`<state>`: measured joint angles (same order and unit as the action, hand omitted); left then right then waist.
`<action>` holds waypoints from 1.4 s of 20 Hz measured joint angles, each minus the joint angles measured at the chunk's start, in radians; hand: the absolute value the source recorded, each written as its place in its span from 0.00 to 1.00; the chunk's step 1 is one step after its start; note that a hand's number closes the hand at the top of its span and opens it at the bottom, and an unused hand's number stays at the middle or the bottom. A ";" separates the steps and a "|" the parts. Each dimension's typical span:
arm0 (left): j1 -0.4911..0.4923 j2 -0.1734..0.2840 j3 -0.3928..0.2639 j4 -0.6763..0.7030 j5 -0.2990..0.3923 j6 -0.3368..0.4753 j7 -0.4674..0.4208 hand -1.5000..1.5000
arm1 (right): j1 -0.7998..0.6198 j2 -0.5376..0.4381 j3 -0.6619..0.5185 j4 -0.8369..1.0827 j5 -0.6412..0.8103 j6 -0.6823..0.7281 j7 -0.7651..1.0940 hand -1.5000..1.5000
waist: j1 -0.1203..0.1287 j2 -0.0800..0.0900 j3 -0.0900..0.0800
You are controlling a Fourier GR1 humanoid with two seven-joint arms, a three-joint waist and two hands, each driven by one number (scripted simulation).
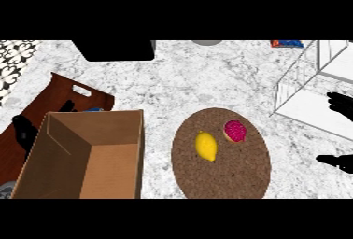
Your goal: Pick the cupcake from the placemat and place it in the tiered shelf
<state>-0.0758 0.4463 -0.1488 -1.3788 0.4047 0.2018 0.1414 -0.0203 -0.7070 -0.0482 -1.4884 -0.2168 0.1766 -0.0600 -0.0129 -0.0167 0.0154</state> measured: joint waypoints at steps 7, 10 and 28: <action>0.014 0.000 0.005 -0.021 -0.005 -0.014 0.016 0.50 | -0.054 -0.054 0.079 -0.199 0.007 0.016 0.297 0.00 | 0.010 0.001 -0.003; 0.007 -0.013 0.000 -0.023 -0.018 0.001 0.028 0.50 | -0.093 -0.056 0.115 -0.265 0.038 -0.028 0.462 0.00 | 0.010 0.002 -0.001; 0.009 -0.048 0.003 -0.031 -0.055 -0.015 0.045 0.50 | -0.362 0.114 0.422 -0.267 0.332 -0.123 1.052 0.00 | 0.019 0.006 0.005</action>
<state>-0.0663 0.3979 -0.1461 -1.4102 0.3493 0.1864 0.1859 -0.3824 -0.5934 0.3743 -1.7553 0.1155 0.0538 0.9922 0.0056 -0.0107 0.0206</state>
